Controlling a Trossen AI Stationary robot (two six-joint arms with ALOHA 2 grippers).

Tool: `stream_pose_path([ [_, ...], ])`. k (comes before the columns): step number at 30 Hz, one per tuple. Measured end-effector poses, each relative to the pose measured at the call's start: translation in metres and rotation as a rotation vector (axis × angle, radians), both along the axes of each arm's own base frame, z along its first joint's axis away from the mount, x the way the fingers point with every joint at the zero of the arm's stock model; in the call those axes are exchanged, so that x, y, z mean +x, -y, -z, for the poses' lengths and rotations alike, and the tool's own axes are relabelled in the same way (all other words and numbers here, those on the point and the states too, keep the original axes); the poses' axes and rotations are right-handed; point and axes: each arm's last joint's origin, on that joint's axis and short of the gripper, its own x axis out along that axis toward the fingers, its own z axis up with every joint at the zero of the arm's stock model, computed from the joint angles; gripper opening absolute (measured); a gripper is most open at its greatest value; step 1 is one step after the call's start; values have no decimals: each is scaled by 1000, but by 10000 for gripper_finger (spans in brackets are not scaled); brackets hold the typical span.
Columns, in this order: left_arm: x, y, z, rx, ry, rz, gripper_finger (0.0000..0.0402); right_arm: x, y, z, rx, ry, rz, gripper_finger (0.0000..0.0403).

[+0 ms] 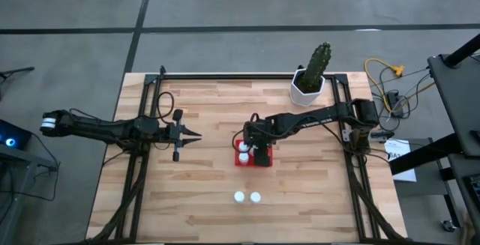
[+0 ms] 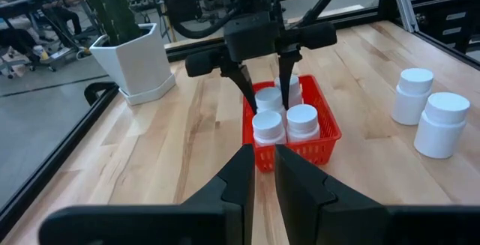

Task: Pick and place pill bottles into a basket
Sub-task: Put the white pill bottle into the red basket

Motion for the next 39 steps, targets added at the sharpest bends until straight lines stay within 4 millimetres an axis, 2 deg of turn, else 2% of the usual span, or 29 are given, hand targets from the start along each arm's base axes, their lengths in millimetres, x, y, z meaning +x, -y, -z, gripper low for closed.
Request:
stream_pose_path([
  [4,0,0,0,0,0,0,35,0,1,0,-2,1,0,157],
  [13,0,0,0,0,0,1,35,0,1,0,0,5,-5,206],
  [26,0,0,0,-1,0,0,35,0,1,-1,-2,-2,-8,213],
  [34,0,0,0,-1,0,0,35,6,2,-20,-11,11,-21,214],
  [39,0,0,0,0,0,0,35,8,7,-42,-61,-23,-15,210],
])
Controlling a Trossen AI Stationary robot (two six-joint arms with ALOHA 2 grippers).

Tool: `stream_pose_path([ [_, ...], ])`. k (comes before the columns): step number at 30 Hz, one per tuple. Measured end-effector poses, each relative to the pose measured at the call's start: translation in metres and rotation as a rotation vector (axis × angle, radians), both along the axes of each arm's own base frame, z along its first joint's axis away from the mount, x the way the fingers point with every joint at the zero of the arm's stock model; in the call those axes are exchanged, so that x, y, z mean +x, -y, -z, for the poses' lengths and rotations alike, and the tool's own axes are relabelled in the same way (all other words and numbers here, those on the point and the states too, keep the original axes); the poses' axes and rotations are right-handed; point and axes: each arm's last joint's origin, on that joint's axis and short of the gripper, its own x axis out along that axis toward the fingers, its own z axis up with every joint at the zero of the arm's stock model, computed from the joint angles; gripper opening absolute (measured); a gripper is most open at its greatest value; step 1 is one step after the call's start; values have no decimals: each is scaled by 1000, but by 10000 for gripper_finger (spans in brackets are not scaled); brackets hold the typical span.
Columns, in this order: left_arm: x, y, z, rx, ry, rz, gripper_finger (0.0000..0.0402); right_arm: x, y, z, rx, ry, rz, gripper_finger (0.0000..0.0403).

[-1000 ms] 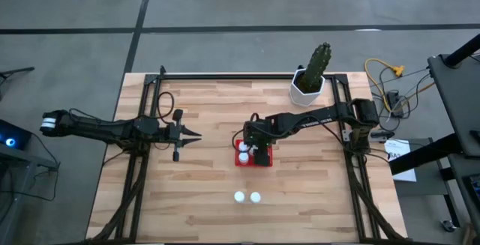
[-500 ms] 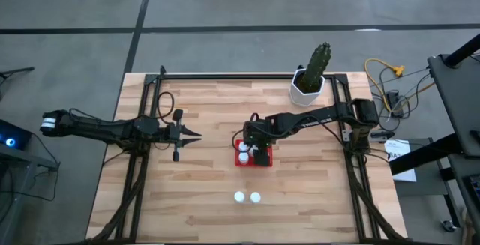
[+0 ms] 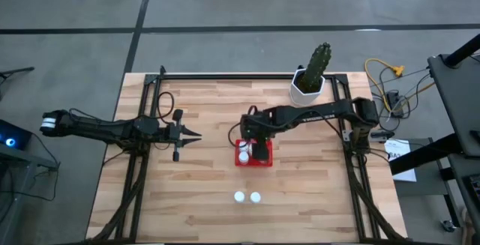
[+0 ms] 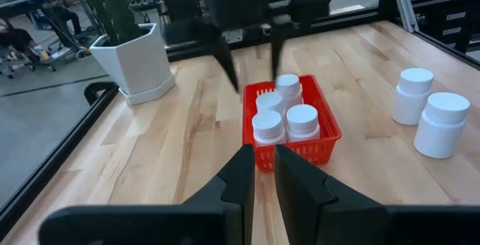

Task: Pick and place pill bottles into a basket
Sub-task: Put the white pill bottle into the red basket

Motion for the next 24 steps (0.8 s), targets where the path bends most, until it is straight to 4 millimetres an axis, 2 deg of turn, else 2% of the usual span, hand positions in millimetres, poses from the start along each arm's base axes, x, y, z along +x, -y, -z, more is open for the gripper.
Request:
stream_pose_path([
  [3,0,0,0,0,0,0,35,1,4,-19,-97,10,18,191],
  [6,0,0,0,0,0,0,35,-2,6,-45,-177,76,19,152],
  [13,0,1,-1,-11,7,50,35,-35,13,-97,-309,221,103,36],
  [15,-1,2,-2,-15,16,70,35,-47,13,-105,-330,255,122,16],
  [18,-1,2,-3,-18,27,84,35,-66,13,-111,-346,304,165,13],
  [24,0,3,-3,-21,33,101,35,-106,14,-103,-372,443,225,12],
])
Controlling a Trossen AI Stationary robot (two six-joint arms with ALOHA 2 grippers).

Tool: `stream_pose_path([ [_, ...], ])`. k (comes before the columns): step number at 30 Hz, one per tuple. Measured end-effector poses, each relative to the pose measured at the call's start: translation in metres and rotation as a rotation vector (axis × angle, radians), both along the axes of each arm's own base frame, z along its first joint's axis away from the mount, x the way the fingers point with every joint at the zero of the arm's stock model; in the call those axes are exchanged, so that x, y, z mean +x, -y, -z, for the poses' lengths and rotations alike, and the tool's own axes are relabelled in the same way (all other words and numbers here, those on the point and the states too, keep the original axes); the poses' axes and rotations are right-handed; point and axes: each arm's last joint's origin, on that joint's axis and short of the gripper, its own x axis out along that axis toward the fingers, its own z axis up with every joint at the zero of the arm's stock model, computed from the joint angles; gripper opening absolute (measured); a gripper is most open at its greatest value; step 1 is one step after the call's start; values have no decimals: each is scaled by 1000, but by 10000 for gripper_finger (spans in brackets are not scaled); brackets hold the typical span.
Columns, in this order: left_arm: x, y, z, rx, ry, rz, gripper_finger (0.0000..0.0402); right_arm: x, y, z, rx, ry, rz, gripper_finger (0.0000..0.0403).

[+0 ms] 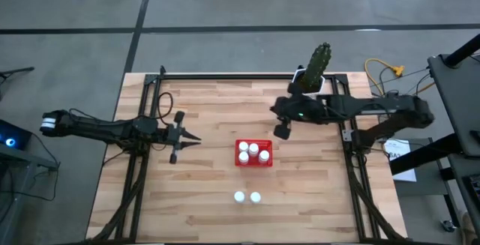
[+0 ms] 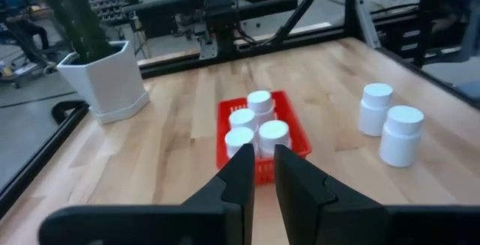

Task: Pick and place pill bottles into a basket
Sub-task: Put the white pill bottle into the red basket

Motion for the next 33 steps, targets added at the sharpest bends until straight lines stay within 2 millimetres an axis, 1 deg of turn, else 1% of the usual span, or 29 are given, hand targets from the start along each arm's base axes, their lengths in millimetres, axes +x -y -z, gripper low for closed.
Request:
stream_pose_path([
  [6,5,4,-4,-25,27,126,35,-34,1,20,-16,214,3,12],
  [12,17,6,-13,-27,2,134,35,-62,0,42,-16,361,-7,12],
  [14,23,7,-16,-21,-2,142,35,-69,-1,49,3,393,-44,12],
  [17,32,10,-23,6,-5,160,35,-76,-4,57,37,422,-112,12],
  [23,51,20,-32,11,-39,203,35,-82,-4,73,43,400,-102,12],
  [27,67,30,-30,13,-94,245,35,-85,-4,77,44,408,-105,12],
  [33,91,48,-30,24,-186,303,37,-85,-4,78,41,407,-106,12],
])
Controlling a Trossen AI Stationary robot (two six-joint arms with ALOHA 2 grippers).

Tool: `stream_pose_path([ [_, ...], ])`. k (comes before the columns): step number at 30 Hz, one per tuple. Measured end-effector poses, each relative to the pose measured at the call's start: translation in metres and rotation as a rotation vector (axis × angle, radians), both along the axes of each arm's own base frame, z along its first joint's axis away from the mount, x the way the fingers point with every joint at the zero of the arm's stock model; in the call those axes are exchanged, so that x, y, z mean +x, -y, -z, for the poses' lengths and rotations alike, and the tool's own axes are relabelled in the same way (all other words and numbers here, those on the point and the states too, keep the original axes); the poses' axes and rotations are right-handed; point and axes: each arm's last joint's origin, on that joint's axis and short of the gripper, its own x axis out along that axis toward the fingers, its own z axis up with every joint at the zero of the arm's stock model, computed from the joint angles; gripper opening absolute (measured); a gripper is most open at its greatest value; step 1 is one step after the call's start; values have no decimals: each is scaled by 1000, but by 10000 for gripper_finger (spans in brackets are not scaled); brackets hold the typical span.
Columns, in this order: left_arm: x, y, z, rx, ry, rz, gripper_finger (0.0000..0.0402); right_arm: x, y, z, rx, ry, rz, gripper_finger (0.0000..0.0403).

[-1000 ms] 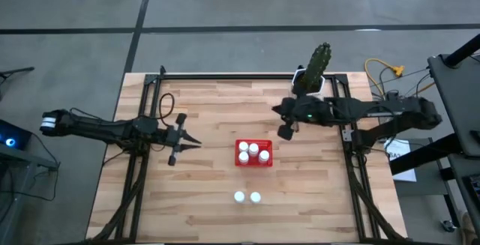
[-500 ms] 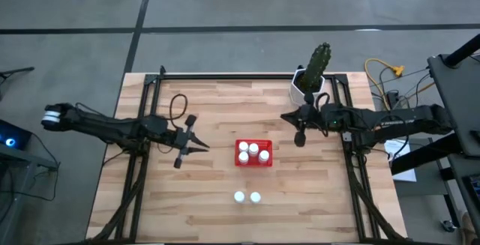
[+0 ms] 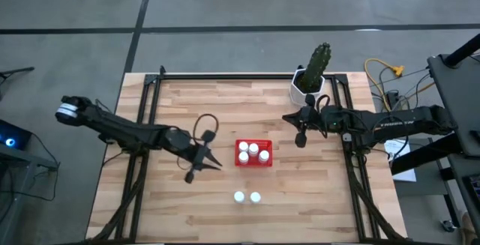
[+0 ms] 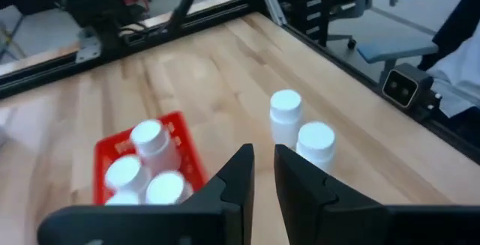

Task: Pick and place pill bottles into a basket
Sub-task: Put the white pill bottle into the red basket

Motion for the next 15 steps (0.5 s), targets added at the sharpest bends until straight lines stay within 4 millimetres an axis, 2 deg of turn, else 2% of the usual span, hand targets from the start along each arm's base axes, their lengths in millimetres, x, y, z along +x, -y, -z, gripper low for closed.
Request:
stream_pose_path([
  [4,15,11,-9,8,-26,28,56,0,0,0,0,-1,0,12],
  [9,29,20,-21,13,-48,49,110,0,0,0,3,-3,0,12],
  [15,33,27,-25,12,-72,66,173,0,0,2,10,-11,-9,12],
])
